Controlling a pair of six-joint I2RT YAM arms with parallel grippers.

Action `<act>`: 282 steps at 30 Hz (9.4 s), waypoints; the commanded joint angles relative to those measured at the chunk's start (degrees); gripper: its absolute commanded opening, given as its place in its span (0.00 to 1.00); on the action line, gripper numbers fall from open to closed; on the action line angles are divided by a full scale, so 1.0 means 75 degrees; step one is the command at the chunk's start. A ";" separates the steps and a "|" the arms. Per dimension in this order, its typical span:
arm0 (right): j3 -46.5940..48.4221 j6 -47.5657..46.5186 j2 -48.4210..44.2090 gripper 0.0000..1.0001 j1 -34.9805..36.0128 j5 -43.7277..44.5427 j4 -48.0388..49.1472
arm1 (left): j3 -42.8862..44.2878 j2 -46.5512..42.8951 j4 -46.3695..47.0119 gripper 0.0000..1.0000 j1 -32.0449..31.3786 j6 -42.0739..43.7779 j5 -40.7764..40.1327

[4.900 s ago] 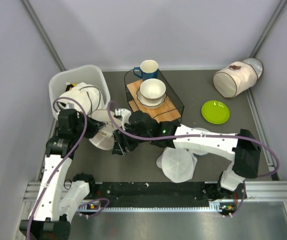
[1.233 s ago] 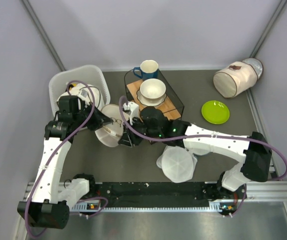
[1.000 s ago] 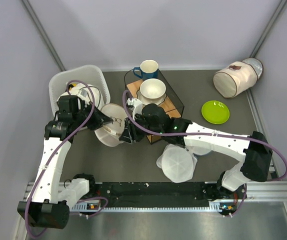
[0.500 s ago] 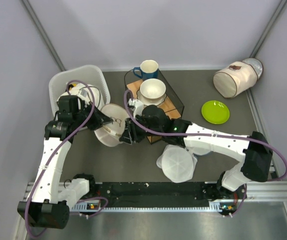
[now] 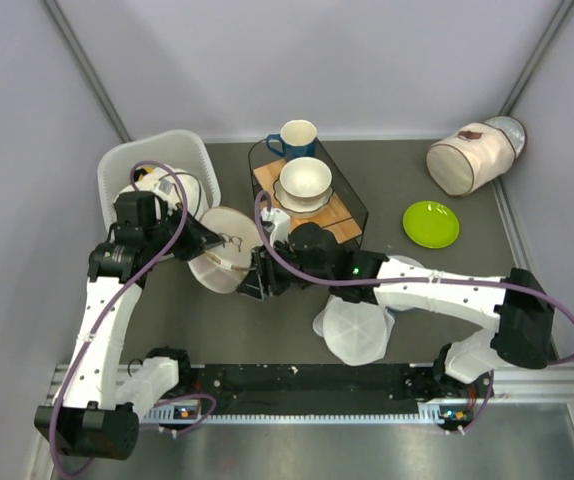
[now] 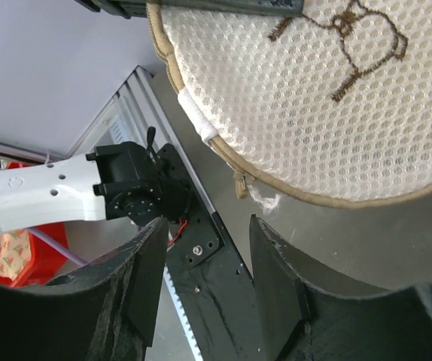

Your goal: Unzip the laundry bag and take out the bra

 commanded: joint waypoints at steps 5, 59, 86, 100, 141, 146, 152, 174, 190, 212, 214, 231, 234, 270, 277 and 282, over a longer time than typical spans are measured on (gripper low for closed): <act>0.0613 0.0104 0.0532 0.49 0.0115 -0.0075 0.0565 | 0.0186 -0.0247 0.0397 0.00 0.0028 -0.0022 0.0073; 0.1434 -0.1513 0.1739 0.00 0.0713 0.0616 -0.0666 | 0.0267 0.0645 -0.0772 0.98 0.0110 0.1046 -0.0886; 0.1071 -0.1454 0.1365 0.00 0.0490 0.0136 -0.0735 | -0.1292 -0.0611 -0.1138 0.12 0.0122 -0.0610 -0.0488; -0.0242 -0.2169 0.0415 0.00 0.0221 -0.0145 -0.1497 | 0.0209 0.0467 -0.1503 0.00 0.0297 0.0961 -0.1005; -0.0546 -0.1840 0.0111 0.00 -0.0096 0.0499 -0.1216 | -0.0167 0.0245 -0.1174 0.00 0.0403 0.0587 -0.0619; -0.0711 -0.1818 0.0052 0.00 -0.0002 0.0253 -0.1240 | 0.0010 0.0936 -0.0392 0.00 0.0403 0.0798 -0.0491; 0.0048 -0.1444 0.0450 0.00 0.0080 0.0346 -0.1017 | 0.0278 0.1851 -0.0013 0.52 0.0415 0.0868 0.0411; 0.0789 -0.1208 0.1200 0.00 0.0092 0.0148 -0.0888 | -0.2017 -0.0927 -0.0027 0.86 0.0403 -0.0572 0.0717; -0.0886 -0.1864 -0.0111 0.00 0.0033 0.0594 -0.1380 | -0.0213 0.0315 -0.0635 0.00 0.0684 0.0763 -0.0700; 0.0836 -0.1454 0.1025 0.00 0.0232 0.0359 -0.1134 | -0.1301 -0.0926 -0.0788 0.98 0.0661 -0.0149 0.0587; 0.0813 -0.1443 0.1025 0.00 0.0232 0.0359 -0.1134 | -0.1640 -0.1043 -0.0647 0.98 0.0661 -0.0314 0.0670; -0.0568 -0.1759 -0.0064 0.00 0.0033 0.0768 -0.1521 | -0.0331 0.0033 -0.1045 0.00 0.0801 0.0797 -0.0677; -0.0722 -0.1794 -0.0182 0.00 0.0045 0.0676 -0.1556 | -0.0166 0.0373 -0.0730 0.00 0.0896 0.0904 -0.0689; 0.0263 -0.1548 0.0592 0.00 0.0198 0.0393 -0.1310 | -0.0827 -0.0599 -0.1006 0.00 0.0849 0.0211 -0.0415; -0.0605 -0.1864 -0.0287 0.00 -0.0096 0.0523 -0.1697 | 0.0115 0.0034 -0.1116 0.00 0.0966 0.0950 -0.0842; -0.0419 -0.1689 -0.0159 0.00 -0.0026 0.0288 -0.1545 | -0.0154 0.0537 -0.0296 0.00 0.0954 0.0880 0.0117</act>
